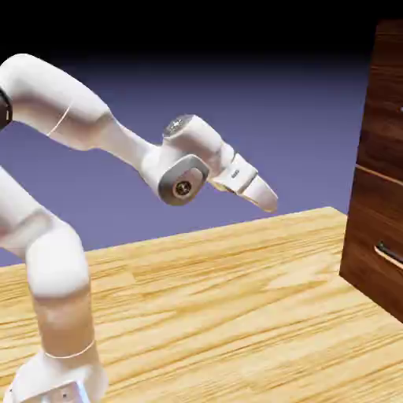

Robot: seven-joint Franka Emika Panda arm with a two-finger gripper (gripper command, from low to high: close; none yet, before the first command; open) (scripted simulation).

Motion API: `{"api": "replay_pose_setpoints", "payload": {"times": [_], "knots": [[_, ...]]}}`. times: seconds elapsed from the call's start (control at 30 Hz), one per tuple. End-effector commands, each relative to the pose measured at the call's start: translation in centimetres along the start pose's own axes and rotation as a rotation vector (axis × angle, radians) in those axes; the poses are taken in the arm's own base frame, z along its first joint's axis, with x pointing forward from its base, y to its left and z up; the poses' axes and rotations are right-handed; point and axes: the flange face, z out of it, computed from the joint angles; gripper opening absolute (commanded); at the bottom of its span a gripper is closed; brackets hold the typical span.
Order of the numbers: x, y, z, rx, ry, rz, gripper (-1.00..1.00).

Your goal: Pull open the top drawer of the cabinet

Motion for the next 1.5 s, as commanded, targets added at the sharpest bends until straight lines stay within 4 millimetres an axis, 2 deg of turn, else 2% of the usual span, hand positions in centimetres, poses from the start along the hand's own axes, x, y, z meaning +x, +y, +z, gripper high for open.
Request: {"api": "replay_pose_setpoints", "payload": {"times": [0.0,0.17,0.33,0.53,0.73,0.9,1.07,1.27,1.47], "knots": [[0.7,-0.8,-0.5,0.034,0.008,0.023,1.0],[4.3,-4.0,-3.0,0.196,0.034,0.147,1.0],[8.0,-6.3,-5.0,0.341,0.043,0.283,1.0],[12.6,-7.9,-6.5,0.489,0.036,0.456,1.0],[16.9,-8.6,-6.6,0.605,0.019,0.636,1.0],[20.2,-8.7,-5.6,0.678,0.002,0.787,1.0],[23.0,-8.6,-3.6,0.729,-0.013,0.933,1.0],[25.5,-8.6,-0.2,0.766,-0.024,1.097,1.0],[27.1,-8.8,3.7,0.784,-0.022,1.243,1.0]]}}
